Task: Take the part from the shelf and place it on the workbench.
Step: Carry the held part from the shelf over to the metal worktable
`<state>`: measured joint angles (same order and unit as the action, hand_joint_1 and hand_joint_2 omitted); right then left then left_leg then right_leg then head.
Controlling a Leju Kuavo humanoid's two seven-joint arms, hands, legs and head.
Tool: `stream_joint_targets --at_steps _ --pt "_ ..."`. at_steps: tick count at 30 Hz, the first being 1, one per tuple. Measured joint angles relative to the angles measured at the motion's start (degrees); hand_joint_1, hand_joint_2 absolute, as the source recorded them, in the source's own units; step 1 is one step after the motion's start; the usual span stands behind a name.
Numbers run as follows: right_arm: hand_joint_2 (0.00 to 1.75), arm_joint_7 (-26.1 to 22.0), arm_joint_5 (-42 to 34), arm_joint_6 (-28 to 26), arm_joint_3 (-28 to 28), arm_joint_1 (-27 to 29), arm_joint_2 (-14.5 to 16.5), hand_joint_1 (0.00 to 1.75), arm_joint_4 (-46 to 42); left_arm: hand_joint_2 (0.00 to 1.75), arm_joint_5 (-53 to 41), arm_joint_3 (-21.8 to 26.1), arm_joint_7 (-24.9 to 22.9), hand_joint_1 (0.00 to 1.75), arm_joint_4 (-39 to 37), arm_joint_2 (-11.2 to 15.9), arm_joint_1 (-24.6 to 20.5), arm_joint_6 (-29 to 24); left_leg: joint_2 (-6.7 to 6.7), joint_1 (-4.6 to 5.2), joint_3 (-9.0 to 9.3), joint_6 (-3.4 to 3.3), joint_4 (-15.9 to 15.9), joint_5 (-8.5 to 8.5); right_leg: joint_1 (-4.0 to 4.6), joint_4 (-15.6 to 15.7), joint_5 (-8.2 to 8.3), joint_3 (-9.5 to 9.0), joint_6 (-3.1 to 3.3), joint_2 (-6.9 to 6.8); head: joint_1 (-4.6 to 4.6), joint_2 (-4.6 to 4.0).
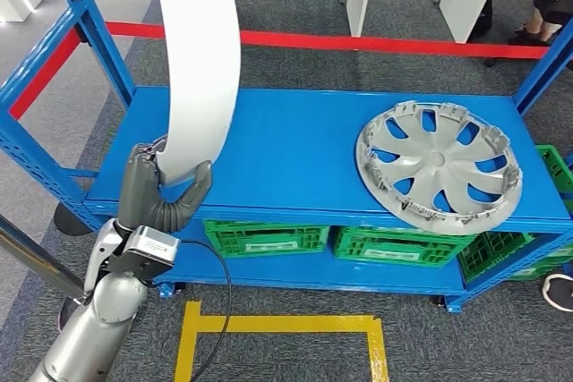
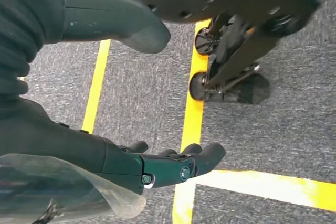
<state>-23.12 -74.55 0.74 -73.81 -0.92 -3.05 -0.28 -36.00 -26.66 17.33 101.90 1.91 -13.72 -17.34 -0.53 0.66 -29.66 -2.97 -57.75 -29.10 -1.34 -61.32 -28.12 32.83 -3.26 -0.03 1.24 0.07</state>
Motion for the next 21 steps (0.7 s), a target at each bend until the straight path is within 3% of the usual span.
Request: stream_joint_targets --at_steps 2,5,7,9,10,11,12,14,16,17,19,20,21 --pt "1.75 -0.02 0.00 0.00 0.00 -0.08 0.03 0.00 0.00 1.75 0.01 0.01 0.04 1.75 0.05 0.01 0.01 -0.03 0.08 0.14 -0.64 0.63 -0.69 0.03 0.18 1.73 -0.27 -1.01 0.46 0.17 -0.06 0.00" --pt "1.75 -0.03 0.00 0.00 0.00 -0.08 0.04 0.00 0.00 1.75 0.01 0.04 0.09 1.75 0.11 0.07 0.04 -0.05 0.15 0.03 -1.69 1.47 -1.85 -0.64 0.07 2.30 -0.30 -0.32 1.76 0.23 0.00 -0.01" --pt "1.75 -0.03 0.00 0.00 0.00 -0.10 0.04 0.00 0.00 1.75 0.00 0.07 0.11 1.75 0.12 0.08 0.04 -0.05 0.23 -0.14 -3.29 2.08 -5.81 -4.03 0.00 2.47 0.30 0.37 2.65 0.11 0.18 -0.01" --pt "1.75 -0.03 0.00 0.00 0.00 -0.12 0.04 0.00 0.00 1.75 0.00 0.09 0.12 1.75 0.11 0.12 0.07 -0.05 0.27 -0.34 -5.70 2.42 -12.96 -8.29 0.19 2.45 0.93 1.22 3.09 0.00 0.33 -0.01" --pt "1.75 -0.03 0.00 0.00 0.00 -0.12 0.04 0.00 0.00 1.75 0.01 0.10 0.12 1.75 0.11 0.15 0.10 -0.05 0.27 -0.41 -6.46 2.46 -15.72 -9.37 0.30 2.43 1.27 1.67 3.15 -0.03 0.34 -0.01" --pt "1.75 -0.03 0.00 0.00 0.00 -0.12 0.03 0.00 0.00 1.75 0.01 0.10 0.11 1.75 0.10 0.17 0.12 -0.05 0.27 -0.45 -6.45 2.42 -16.73 -9.35 0.40 2.41 1.62 2.12 3.16 -0.05 0.35 -0.01" --pt "1.75 -0.03 0.00 0.00 0.00 -0.12 0.03 0.00 0.00 1.75 0.01 0.10 0.11 1.75 0.10 0.19 0.13 -0.05 0.27 -0.47 -5.41 2.30 -15.52 -8.24 0.49 2.40 2.00 2.59 3.12 -0.05 0.34 -0.01" --pt "1.75 -0.03 0.00 0.00 0.00 -0.14 0.03 0.00 0.00 1.75 0.00 0.11 0.12 1.75 0.12 0.19 0.10 -0.05 0.30 -0.46 -1.05 1.86 -8.25 -4.91 0.60 2.37 2.76 3.35 2.90 0.01 0.35 -0.01" --pt "1.75 -0.03 0.00 0.00 0.00 -0.16 0.03 0.00 0.00 1.75 0.00 0.13 0.14 1.75 0.14 0.16 0.04 -0.06 0.44 -0.23 2.75 1.49 -1.43 -3.32 0.68 2.38 3.57 3.81 2.34 0.08 0.30 -0.01" --pt "1.75 -0.03 0.00 0.00 0.00 -0.16 0.04 0.00 0.00 1.75 0.00 0.15 0.14 1.75 0.15 0.15 0.00 -0.07 0.52 -0.06 3.43 1.37 0.08 -3.24 0.65 2.45 4.02 3.93 1.97 0.09 0.34 -0.01" --pt "1.75 -0.03 0.00 0.00 0.00 -0.13 0.04 0.00 0.01 1.75 0.00 0.21 0.16 1.75 0.17 0.14 -0.01 -0.08 0.58 0.18 3.02 0.98 0.48 -2.57 0.47 2.70 4.90 4.14 1.23 0.10 0.40 -0.01" --pt "1.75 -0.03 0.00 0.00 0.00 -0.10 0.05 0.00 0.01 1.75 0.00 0.23 0.16 1.75 0.17 0.13 -0.05 -0.08 0.51 0.16 2.65 0.64 0.63 -1.99 0.37 2.52 4.51 4.47 0.95 0.10 0.43 -0.01" --pt "1.75 -0.03 0.03 0.02 -0.01 -0.06 0.07 0.00 0.01 1.75 0.00 0.24 0.17 1.75 0.18 0.10 -0.07 -0.08 0.41 0.11 2.11 0.21 0.79 -1.30 0.32 1.56 3.03 5.06 0.74 0.10 0.34 -0.01"
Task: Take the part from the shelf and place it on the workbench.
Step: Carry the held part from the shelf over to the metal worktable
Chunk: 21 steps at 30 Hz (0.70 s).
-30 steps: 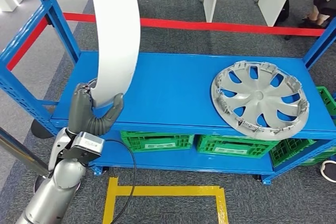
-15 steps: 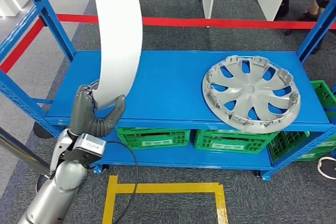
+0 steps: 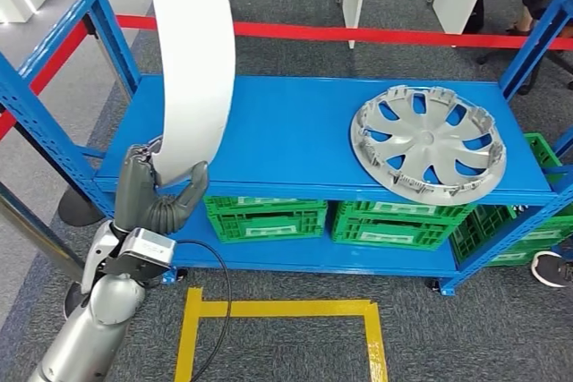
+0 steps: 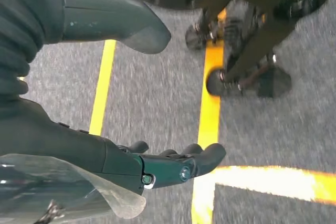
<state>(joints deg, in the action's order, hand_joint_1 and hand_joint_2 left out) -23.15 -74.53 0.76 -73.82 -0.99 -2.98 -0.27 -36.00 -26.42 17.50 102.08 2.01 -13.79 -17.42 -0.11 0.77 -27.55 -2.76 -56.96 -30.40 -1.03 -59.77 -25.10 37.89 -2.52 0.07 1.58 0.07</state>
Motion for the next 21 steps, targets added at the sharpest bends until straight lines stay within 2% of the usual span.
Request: stream_joint_targets --at_steps 1,3,4,5,6,7,8,9,10,11,12,14,15,16,18,19,20,21 --pt "1.75 0.00 0.02 0.01 -0.01 0.02 0.02 0.00 0.00 1.75 0.00 0.00 0.01 1.75 0.01 -0.03 -0.02 0.00 -0.09 -0.08 -0.67 -0.37 0.16 0.73 -0.02 -2.04 -2.43 0.82 -0.13 -0.01 -0.04 0.00" --pt "1.75 0.00 0.06 0.02 -0.02 0.00 0.04 0.00 0.00 1.75 0.00 0.01 0.01 1.75 0.01 -0.07 0.00 0.00 -0.17 0.06 -2.36 -0.84 0.12 2.05 0.00 -8.92 -8.00 2.70 -0.28 -0.03 -0.16 0.00" --pt "1.75 0.00 0.05 0.00 -0.02 -0.02 0.04 0.00 0.01 1.75 0.00 0.01 0.01 1.75 0.01 -0.07 0.04 0.00 -0.19 0.16 -3.24 -0.90 0.08 2.69 0.03 -12.27 -9.31 3.23 -0.32 -0.03 -0.16 0.00" --pt "1.75 0.00 0.04 -0.01 -0.02 -0.03 0.03 0.00 0.01 1.75 0.00 0.02 0.01 1.75 0.00 -0.07 0.08 0.00 -0.21 0.23 -4.13 -0.92 0.04 3.31 0.07 -14.43 -9.28 3.18 -0.32 -0.03 -0.15 0.00" --pt "1.75 0.00 0.04 -0.02 -0.02 -0.03 0.03 0.00 0.01 1.75 0.00 0.02 0.01 1.75 -0.01 -0.07 0.11 0.00 -0.23 0.29 -4.97 -0.91 -0.01 3.89 0.13 -14.88 -8.13 2.36 -0.23 -0.03 -0.16 0.00" --pt "1.75 0.00 0.04 -0.02 -0.02 -0.04 0.03 0.00 0.01 1.75 0.00 0.02 0.01 1.75 -0.01 -0.05 0.14 0.00 -0.23 0.33 -5.79 -0.85 -0.08 4.47 0.22 -13.12 -6.36 0.37 -0.04 -0.03 -0.15 0.00" --pt "1.75 0.00 0.04 -0.02 -0.02 -0.07 0.03 0.00 0.01 1.75 0.00 0.02 0.01 1.75 0.00 -0.05 0.15 0.00 -0.23 0.35 -6.48 -0.75 -0.19 4.99 0.35 -9.72 -4.97 -2.48 0.23 -0.03 -0.16 0.00" --pt "1.75 0.00 0.05 -0.02 -0.02 -0.16 0.02 0.00 0.01 1.75 0.00 0.03 0.01 1.75 0.01 -0.05 0.14 0.00 -0.22 0.42 -7.06 -0.58 -0.37 5.43 0.54 -5.26 -4.63 -5.90 0.52 -0.04 -0.16 0.00" --pt "1.75 -0.01 0.05 -0.02 -0.02 -0.27 0.02 0.00 0.01 1.75 0.00 0.04 0.01 1.75 0.03 -0.05 0.14 0.00 -0.23 0.46 -7.48 -0.36 -0.54 5.86 0.70 -0.95 -4.99 -8.96 0.74 -0.04 -0.14 0.00" --pt "1.75 -0.01 0.05 -0.03 -0.02 -0.38 0.01 0.00 0.01 1.75 0.00 0.05 0.01 1.75 0.04 -0.05 0.13 0.00 -0.29 0.47 -7.75 -0.09 -0.67 6.25 0.85 2.03 -5.80 -10.73 0.88 -0.02 -0.14 0.00" --pt "1.75 -0.02 0.04 -0.03 -0.02 -0.45 0.01 0.00 0.01 1.75 0.00 0.06 0.01 1.75 0.05 -0.05 0.12 0.00 -0.34 0.46 -7.98 0.22 -0.73 6.69 0.98 3.70 -6.49 -11.54 0.96 0.01 -0.12 0.00" --pt "1.75 -0.01 0.04 -0.03 -0.02 -0.39 0.02 0.00 0.01 1.75 0.00 0.09 0.01 1.75 0.06 -0.03 0.12 -0.01 -0.37 0.42 -8.41 0.82 -0.80 7.34 0.88 4.39 -6.12 -10.84 1.46 -0.07 -0.13 0.00" --pt "1.75 -0.01 0.04 -0.03 -0.02 -0.36 0.03 0.00 0.01 1.75 0.00 0.10 0.02 1.75 0.06 -0.02 0.12 -0.01 -0.27 0.40 -8.82 1.18 -1.34 6.51 0.75 4.52 -5.57 -10.53 1.88 -0.20 -0.06 0.00" --pt "1.75 0.00 0.04 -0.03 -0.02 -0.36 0.04 0.00 0.01 1.75 0.00 0.12 0.02 1.75 0.07 0.01 0.14 -0.02 -0.16 0.31 -9.39 1.56 -2.83 4.56 0.62 4.66 -4.88 -10.07 2.32 -0.35 0.03 0.00" --pt "1.75 -0.01 0.04 -0.02 -0.02 -0.44 0.05 0.00 0.01 1.75 0.01 0.13 0.02 1.75 0.08 0.05 0.16 -0.02 -0.03 -0.12 -10.94 2.36 -9.16 -1.45 0.61 4.63 -3.50 -8.83 2.82 -0.53 0.20 0.00" --pt "1.75 -0.01 0.04 -0.02 -0.02 -0.45 0.05 0.00 0.02 1.75 0.01 0.13 0.02 1.75 0.08 0.07 0.18 -0.02 -0.02 -0.37 -11.49 2.67 -12.86 -3.58 0.65 4.52 -2.87 -8.03 2.86 -0.56 0.24 0.00" --pt "1.75 -0.01 0.04 -0.02 -0.02 -0.45 0.05 0.00 0.02 1.75 0.02 0.14 0.01 1.75 0.08 0.09 0.19 -0.02 -0.03 -0.57 -11.61 2.91 -15.63 -4.26 0.68 4.35 -2.28 -7.16 2.83 -0.59 0.23 0.00" --pt "1.75 0.00 0.04 -0.02 -0.02 -0.45 0.06 0.00 0.03 1.75 0.02 0.14 0.01 1.75 0.08 0.10 0.19 -0.02 -0.03 -0.75 -11.05 3.06 -16.69 -3.50 0.70 4.08 -1.76 -6.22 2.75 -0.60 0.24 0.00"
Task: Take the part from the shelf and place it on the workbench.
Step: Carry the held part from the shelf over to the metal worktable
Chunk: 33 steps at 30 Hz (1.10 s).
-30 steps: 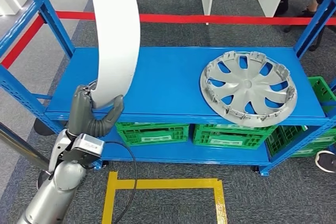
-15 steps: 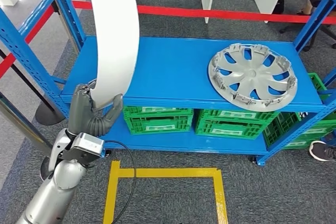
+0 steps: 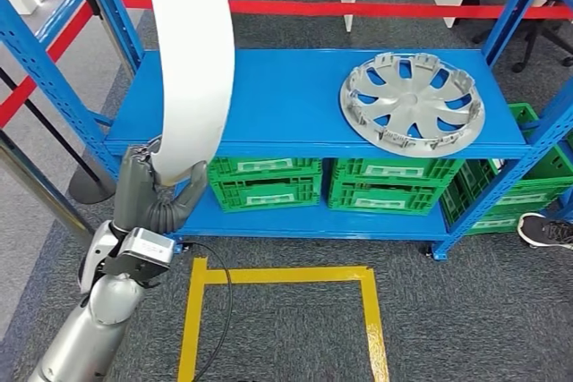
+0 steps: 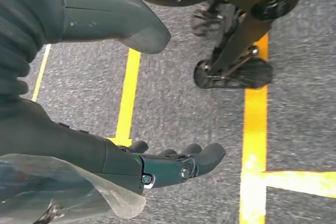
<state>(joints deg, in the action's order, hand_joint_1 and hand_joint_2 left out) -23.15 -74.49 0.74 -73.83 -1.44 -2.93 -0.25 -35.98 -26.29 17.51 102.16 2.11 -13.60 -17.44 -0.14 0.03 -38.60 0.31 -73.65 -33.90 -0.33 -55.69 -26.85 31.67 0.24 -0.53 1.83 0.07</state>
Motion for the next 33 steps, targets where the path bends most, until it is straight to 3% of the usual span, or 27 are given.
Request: stream_joint_targets --at_steps 1,3,5,6,8,9,10,11,13,14,16,17,18,20,21,22,24,25,26,28,29,30,31,33 --pt "1.75 0.00 0.00 0.00 0.00 -0.01 0.00 0.00 0.01 1.75 0.00 0.01 0.00 1.75 0.00 0.02 0.00 0.00 0.00 -0.16 1.37 0.08 0.83 1.59 0.00 -0.34 0.47 0.97 -0.12 0.00 0.01 0.00" --pt "1.75 0.00 0.00 0.00 0.00 0.00 0.00 0.00 0.01 1.75 -0.01 0.00 0.01 1.75 0.01 0.03 -0.03 0.00 0.02 -0.36 6.42 -0.02 7.44 3.88 0.03 -1.19 1.26 2.72 -0.51 0.07 0.01 0.00" --pt "1.75 -0.01 0.00 0.00 0.00 0.02 0.00 0.00 0.01 1.75 -0.02 0.01 0.02 1.75 0.05 -0.01 -0.06 0.00 0.14 -0.27 11.00 -0.52 14.68 3.18 0.09 -1.82 1.99 3.74 -1.12 0.18 -0.05 0.00" --pt "1.75 -0.01 0.00 0.00 0.00 0.03 0.00 0.00 0.01 1.75 -0.02 0.01 0.01 1.75 0.07 -0.03 -0.08 0.00 0.20 -0.08 11.91 -0.84 16.47 2.57 0.04 -1.92 2.44 4.00 -1.51 0.20 -0.06 0.00" --pt "1.75 -0.02 0.00 0.00 0.00 0.13 0.00 0.00 0.02 1.75 -0.02 0.01 0.01 1.75 0.08 -0.05 -0.08 0.00 0.14 0.13 11.44 -1.68 17.10 3.14 -0.26 -1.89 3.23 4.43 -2.28 0.23 -0.04 0.00" --pt "1.75 -0.02 0.00 0.00 0.00 0.18 0.01 0.00 0.03 1.75 -0.02 0.01 0.01 1.75 0.08 -0.08 -0.10 0.01 0.03 0.16 10.87 -2.19 17.26 3.80 -0.41 -2.34 2.50 4.90 -2.59 0.28 -0.05 0.00" --pt "1.75 -0.01 0.03 0.03 -0.01 0.24 0.04 0.00 0.03 1.75 -0.02 0.01 0.02 1.75 0.08 -0.10 -0.12 0.01 -0.10 0.13 10.16 -2.70 17.44 4.56 -0.48 -3.64 0.64 5.61 -2.82 0.34 -0.12 0.00" --pt "1.75 -0.01 0.03 0.03 -0.01 0.25 0.07 0.00 0.04 1.75 -0.02 0.01 0.01 1.75 0.08 -0.14 -0.14 0.02 -0.22 0.11 9.38 -3.09 17.55 5.34 -0.56 -6.04 -2.24 6.45 -2.97 0.39 -0.22 0.00" --pt "1.75 0.00 0.04 0.04 -0.02 0.24 0.11 0.00 0.03 1.75 -0.01 0.01 0.01 1.75 0.09 -0.17 -0.13 0.02 -0.29 0.30 7.58 -3.47 17.46 6.78 -0.55 -12.91 -7.82 8.02 -3.25 0.44 -0.43 0.00" --pt "1.75 0.00 0.02 0.01 -0.02 0.22 0.11 0.00 0.03 1.75 0.00 0.00 0.01 1.75 0.09 -0.19 -0.09 0.02 -0.33 0.38 6.63 -3.48 17.37 7.48 -0.54 -16.12 -8.80 8.30 -3.35 0.44 -0.47 0.00" --pt "1.75 0.00 0.02 0.00 -0.02 0.20 0.11 0.00 0.03 1.75 -0.01 -0.01 0.02 1.75 0.09 -0.17 -0.05 0.02 -0.39 0.46 4.65 -3.34 17.11 8.83 -0.54 -18.36 -6.80 6.92 -3.44 0.43 -0.50 0.00" --pt "1.75 0.00 0.03 -0.01 -0.02 0.19 0.11 0.00 0.03 1.75 -0.02 -0.01 0.02 1.75 0.09 -0.17 -0.03 0.02 -0.40 0.45 3.76 -3.21 16.96 9.46 -0.56 -16.48 -4.98 4.83 -3.42 0.43 -0.49 0.00" --pt "1.75 0.00 0.03 -0.02 -0.02 0.14 0.11 0.00 0.03 1.75 -0.02 0.00 0.02 1.75 0.09 -0.17 -0.03 0.02 -0.39 0.49 2.95 -2.99 16.75 10.06 -0.56 -12.70 -3.95 1.68 -3.35 0.44 -0.49 0.00" --pt "1.75 -0.01 0.03 -0.02 -0.02 -0.07 0.11 0.00 0.04 1.75 -0.02 0.01 0.02 1.75 0.14 -0.17 -0.06 0.01 -0.39 0.63 1.74 -2.47 16.17 11.15 -0.46 -3.60 -4.62 -4.92 -3.05 0.49 -0.49 0.00" --pt "1.75 -0.02 0.02 -0.02 -0.02 -0.19 0.11 0.00 0.04 1.75 -0.02 0.02 0.02 1.75 0.16 -0.17 -0.08 0.01 -0.42 0.69 1.32 -2.23 15.95 11.68 -0.38 -0.58 -5.52 -6.75 -2.88 0.55 -0.49 0.00" --pt "1.75 -0.02 0.02 -0.01 -0.02 -0.24 0.11 0.00 0.05 1.75 -0.02 0.01 0.02 1.75 0.17 -0.16 -0.08 0.00 -0.45 0.69 1.03 -1.99 15.84 12.23 -0.27 0.76 -5.97 -7.22 -2.62 0.58 -0.48 0.00" --pt "1.75 -0.01 0.02 -0.01 -0.02 -0.11 0.11 0.00 0.05 1.75 -0.02 0.02 0.02 1.75 0.17 -0.14 -0.07 0.00 -0.41 0.60 0.47 -1.45 15.53 12.38 -0.27 0.73 -5.43 -6.02 -1.81 0.44 -0.46 0.00" --pt "1.75 -0.01 0.02 0.00 -0.02 -0.04 0.11 0.00 0.05 1.75 -0.01 0.02 0.01 1.75 0.17 -0.11 -0.04 0.00 -0.35 0.52 0.05 -1.12 14.47 10.84 -0.30 0.67 -4.85 -5.42 -1.28 0.29 -0.41 0.00" --pt "1.75 0.00 0.02 0.00 -0.02 0.00 0.11 0.00 0.05 1.75 -0.01 0.03 0.01 1.75 0.17 -0.09 -0.04 0.00 -0.28 0.44 -0.48 -0.84 12.53 8.36 -0.34 0.69 -4.21 -4.81 -0.83 0.13 -0.34 0.00" --pt "1.75 0.00 0.02 0.00 -0.02 -0.05 0.11 0.00 0.05 1.75 0.00 0.04 0.00 1.75 0.17 -0.05 -0.01 0.00 -0.22 0.26 -1.64 -0.39 5.38 1.99 -0.26 0.60 -2.75 -3.53 -0.36 -0.03 -0.23 0.00" --pt "1.75 0.00 0.02 0.00 -0.02 -0.06 0.11 0.00 0.05 1.75 0.00 0.04 0.01 1.75 0.16 -0.03 0.00 0.00 -0.20 0.22 -1.90 -0.28 1.93 0.43 -0.21 0.50 -1.99 -2.72 -0.33 -0.07 -0.21 0.00" --pt "1.75 0.00 0.02 0.00 -0.02 -0.06 0.11 0.00 0.05 1.75 0.00 0.04 0.01 1.75 0.16 -0.02 0.00 0.00 -0.19 0.18 -1.67 -0.24 -0.54 0.17 -0.15 0.30 -1.22 -1.78 -0.33 -0.10 -0.21 0.00" --pt "1.75 0.00 0.02 -0.01 -0.02 -0.06 0.11 0.00 0.05 1.75 0.00 0.04 0.01 1.75 0.16 -0.01 0.01 0.00 -0.17 0.16 -0.64 -0.30 -0.83 1.35 -0.12 0.02 -0.57 -0.65 -0.37 -0.13 -0.19 0.00" --pt "1.75 0.00 0.01 0.00 -0.02 -0.06 0.11 0.00 0.05 1.75 0.00 0.04 0.01 1.75 0.17 0.02 0.00 0.00 -0.11 0.16 3.97 -0.65 4.26 4.21 -0.10 -0.75 0.47 1.43 -0.55 -0.12 -0.19 0.00"
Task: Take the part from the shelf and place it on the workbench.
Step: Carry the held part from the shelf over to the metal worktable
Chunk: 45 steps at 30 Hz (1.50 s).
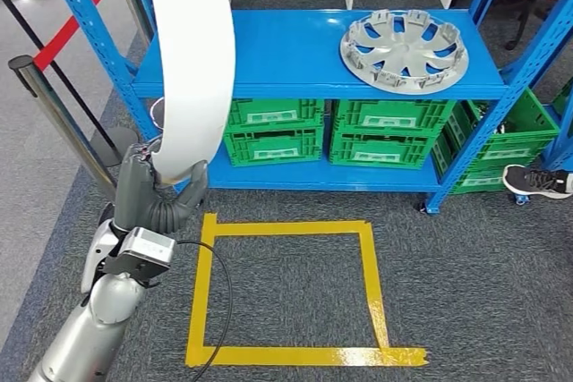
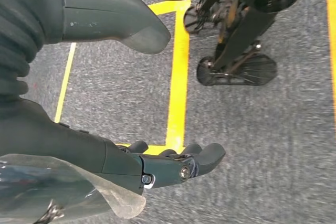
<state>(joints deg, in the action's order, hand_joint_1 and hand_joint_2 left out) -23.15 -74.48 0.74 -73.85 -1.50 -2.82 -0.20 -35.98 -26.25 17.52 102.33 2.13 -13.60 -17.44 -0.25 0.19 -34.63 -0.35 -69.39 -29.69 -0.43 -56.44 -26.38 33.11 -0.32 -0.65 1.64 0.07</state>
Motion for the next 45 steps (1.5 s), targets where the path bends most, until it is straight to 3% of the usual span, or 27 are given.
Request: stream_joint_targets --at_steps 2,3,6,8,10,11,12,14,16,18,19,20,22,23,25,27,29,31,33,34,36,37,39,40,42,44,45 --pt "1.75 -0.01 0.00 0.01 0.00 -0.01 0.00 0.00 0.00 1.75 -0.01 -0.01 0.00 1.75 0.01 -0.02 -0.04 0.00 0.12 0.13 5.52 -0.46 8.32 -0.05 0.13 -0.76 0.86 1.49 -0.43 0.10 -0.02 0.00" --pt "1.75 -0.02 0.01 0.01 0.00 -0.01 0.00 0.00 0.00 1.75 -0.02 -0.02 0.01 1.75 0.02 -0.04 -0.06 -0.01 0.17 0.24 7.10 -0.67 11.15 -0.63 0.15 -0.96 1.35 2.00 -0.74 0.14 -0.01 0.00" --pt "1.75 -0.01 0.00 0.00 0.00 0.13 0.01 0.00 0.01 1.75 -0.02 -0.02 0.01 1.75 0.03 -0.08 -0.07 -0.01 0.14 0.47 6.56 -1.56 12.87 -0.10 -0.11 -1.11 2.20 3.16 -1.83 0.21 -0.05 0.00" --pt "1.75 0.00 0.01 0.03 -0.01 0.27 0.04 0.00 0.01 1.75 -0.02 -0.02 0.01 1.75 0.03 -0.12 -0.10 0.00 0.00 0.40 5.11 -2.43 13.11 1.39 -0.23 -3.46 -1.15 4.53 -2.29 0.35 -0.21 0.00" --pt "1.75 0.00 0.02 0.04 -0.01 0.26 0.07 0.00 0.01 1.75 -0.02 -0.02 0.01 1.75 0.03 -0.15 -0.11 0.00 -0.01 0.50 3.43 -2.92 13.09 2.85 -0.24 -9.87 -6.93 6.29 -2.49 0.44 -0.38 0.00" --pt "1.75 0.00 0.01 0.02 0.00 0.22 0.07 0.00 0.01 1.75 -0.02 -0.02 0.01 1.75 0.03 -0.15 -0.08 0.00 0.03 0.55 2.52 -2.97 13.05 3.58 -0.23 -13.53 -8.82 6.92 -2.54 0.46 -0.38 0.00" --pt "1.75 0.00 0.01 0.01 0.00 0.18 0.07 0.00 0.01 1.75 -0.02 -0.02 0.01 1.75 0.03 -0.14 -0.05 0.00 0.11 0.57 1.55 -2.94 12.99 4.32 -0.23 -16.31 -9.34 7.03 -2.58 0.47 -0.38 0.00" --pt "1.75 0.00 0.01 0.00 0.00 0.13 0.07 0.00 0.00 1.75 -0.02 -0.02 0.01 1.75 0.03 -0.13 -0.01 0.00 0.48 0.56 -0.40 -2.72 12.87 5.80 -0.24 -16.65 -6.76 4.84 -2.50 0.58 -0.38 0.00" --pt "1.75 -0.01 0.01 -0.01 0.00 0.11 0.07 0.00 0.00 1.75 -0.02 -0.02 0.01 1.75 0.03 -0.13 -0.01 0.00 1.20 0.57 -2.19 -2.28 12.70 7.25 -0.29 -9.76 -4.25 -1.10 -2.21 2.06 -0.39 0.00" --pt "1.75 -0.02 0.01 -0.01 0.00 0.19 0.07 0.00 0.00 1.75 -0.02 -0.02 0.01 1.75 0.08 -0.17 -0.05 -0.02 1.99 0.69 -3.44 -1.79 12.58 8.76 -0.38 -1.24 -5.06 -7.00 -1.87 4.07 -0.35 0.00" --pt "1.75 -0.03 0.01 -0.01 0.00 0.26 0.08 0.00 0.00 1.75 -0.02 -0.02 0.02 1.75 0.12 -0.19 -0.06 -0.03 2.37 0.75 -3.79 -1.59 12.69 9.56 -0.33 1.18 -5.71 -8.55 -1.78 4.58 -0.36 0.00" --pt "1.75 -0.03 0.01 0.00 0.00 0.36 0.08 0.00 0.00 1.75 -0.02 -0.02 0.02 1.75 0.14 -0.20 -0.06 -0.04 2.81 0.76 -4.00 -1.41 12.87 10.35 -0.28 2.02 -5.73 -8.71 -1.73 4.25 -0.36 0.00" --pt "1.75 -0.02 0.01 0.01 0.00 0.44 0.12 0.00 0.01 1.75 -0.01 -0.02 0.03 1.75 0.16 -0.14 -0.01 -0.04 2.94 0.72 -4.69 -0.91 12.58 10.03 -0.34 1.88 -4.76 -7.89 -1.24 2.91 -0.27 0.00" --pt "1.75 -0.02 0.01 0.01 0.00 0.44 0.14 0.00 0.01 1.75 -0.01 -0.02 0.02 1.75 0.16 -0.11 0.00 -0.04 2.54 0.68 -5.33 -0.58 11.00 8.21 -0.38 1.85 -4.24 -7.31 -0.75 2.12 -0.08 0.00" --pt "1.75 -0.01 0.01 0.01 0.00 0.45 0.15 0.00 0.02 1.75 -0.01 -0.02 0.02 1.75 0.16 -0.07 0.00 -0.04 1.36 0.46 -7.08 0.00 4.24 2.33 -0.26 1.52 -3.33 -5.92 0.12 0.65 0.25 0.00" --pt "1.75 -0.02 0.01 0.01 0.00 0.47 0.15 0.00 0.02 1.75 -0.01 -0.01 0.02 1.75 0.16 -0.03 0.06 -0.04 1.01 0.18 -8.22 0.33 -3.33 -1.43 -0.10 0.98 -2.58 -4.39 0.35 -0.79 0.30 0.00" --pt "1.75 -0.02 0.01 0.01 0.00 0.41 0.15 0.00 0.02 1.75 0.00 -0.01 0.02 1.75 0.16 0.02 0.10 -0.04 0.84 0.06 -6.64 0.36 -4.99 -0.51 0.02 0.29 -1.94 -2.70 0.35 -2.21 0.31 0.00" --pt "1.75 -0.02 0.01 0.01 0.00 0.32 0.15 0.00 0.02 1.75 0.00 -0.01 0.02 1.75 0.16 0.03 0.10 -0.04 -0.41 0.23 -1.57 -0.13 0.98 1.86 0.12 -0.43 -1.53 -1.36 0.27 -3.42 0.31 0.00" --pt "1.75 -0.02 0.01 0.01 0.00 0.24 0.21 0.00 0.02 1.75 -0.01 -0.01 0.02 1.75 0.19 -0.02 0.04 -0.04 -2.59 0.90 3.48 -0.93 8.67 1.83 0.22 -0.97 -1.07 -0.60 -0.17 -4.47 0.27 0.00" --pt "1.75 -0.02 0.01 0.01 0.00 0.21 0.25 0.00 0.02 1.75 -0.01 -0.01 0.02 1.75 0.20 -0.04 0.00 -0.04 -3.21 1.28 4.65 -1.26 10.88 1.39 0.19 -1.07 -0.74 -0.37 -0.47 -5.00 0.28 0.00" --pt "1.75 -0.02 0.01 0.01 0.00 0.12 0.28 0.00 0.02 1.75 -0.01 0.00 0.02 1.75 0.21 -0.02 -0.01 -0.04 -2.52 1.54 4.80 -1.80 12.32 1.70 0.07 -1.02 -0.15 -0.03 -1.11 -5.93 0.28 0.00" --pt "1.75 -0.02 0.01 0.01 0.00 0.03 0.28 0.00 0.02 1.75 -0.01 0.00 0.02 1.75 0.21 -0.02 -0.03 -0.04 -2.05 1.42 4.61 -2.09 12.81 2.22 -0.04 -1.24 -0.60 0.29 -1.32 -5.39 0.29 0.00" --pt "1.75 -0.02 0.01 0.02 -0.01 -0.08 0.30 0.00 0.02 1.75 -0.01 0.00 0.02 1.75 0.21 -0.08 -0.08 -0.04 -1.21 1.02 3.96 -2.81 13.79 3.34 -0.20 -4.25 -3.90 1.71 -1.68 -2.63 0.08 0.01" --pt "1.75 -0.02 0.00 0.02 -0.01 -0.08 0.30 0.00 0.01 1.75 -0.01 0.00 0.01 1.75 0.20 -0.14 -0.10 -0.04 -0.75 0.96 3.36 -2.98 13.85 3.85 -0.30 -7.41 -6.47 2.81 -1.84 -0.97 -0.03 0.01" --pt "1.75 -0.01 -0.01 0.02 -0.01 0.04 0.29 0.00 0.01 1.75 0.00 0.00 0.01 1.75 0.20 -0.19 -0.06 -0.04 0.31 0.96 1.81 -3.10 13.55 4.92 -0.31 -14.62 -10.22 4.66 -2.18 0.34 -0.27 0.01" --pt "1.75 0.00 -0.01 -0.01 0.00 0.07 0.28 0.00 0.02 1.75 0.00 0.00 0.01 1.75 0.20 -0.17 -0.04 -0.04 1.46 0.89 0.09 -2.88 13.01 5.98 -0.35 -16.69 -9.46 3.98 -2.42 0.59 -0.33 0.00" --pt "1.75 0.00 -0.01 -0.02 0.00 0.04 0.27 0.00 0.02 1.75 0.00 0.00 0.01 1.75 0.20 -0.16 -0.03 -0.04 2.07 0.81 -0.81 -2.67 12.67 6.48 -0.46 -14.62 -7.67 2.21 -2.47 0.80 -0.33 0.00"
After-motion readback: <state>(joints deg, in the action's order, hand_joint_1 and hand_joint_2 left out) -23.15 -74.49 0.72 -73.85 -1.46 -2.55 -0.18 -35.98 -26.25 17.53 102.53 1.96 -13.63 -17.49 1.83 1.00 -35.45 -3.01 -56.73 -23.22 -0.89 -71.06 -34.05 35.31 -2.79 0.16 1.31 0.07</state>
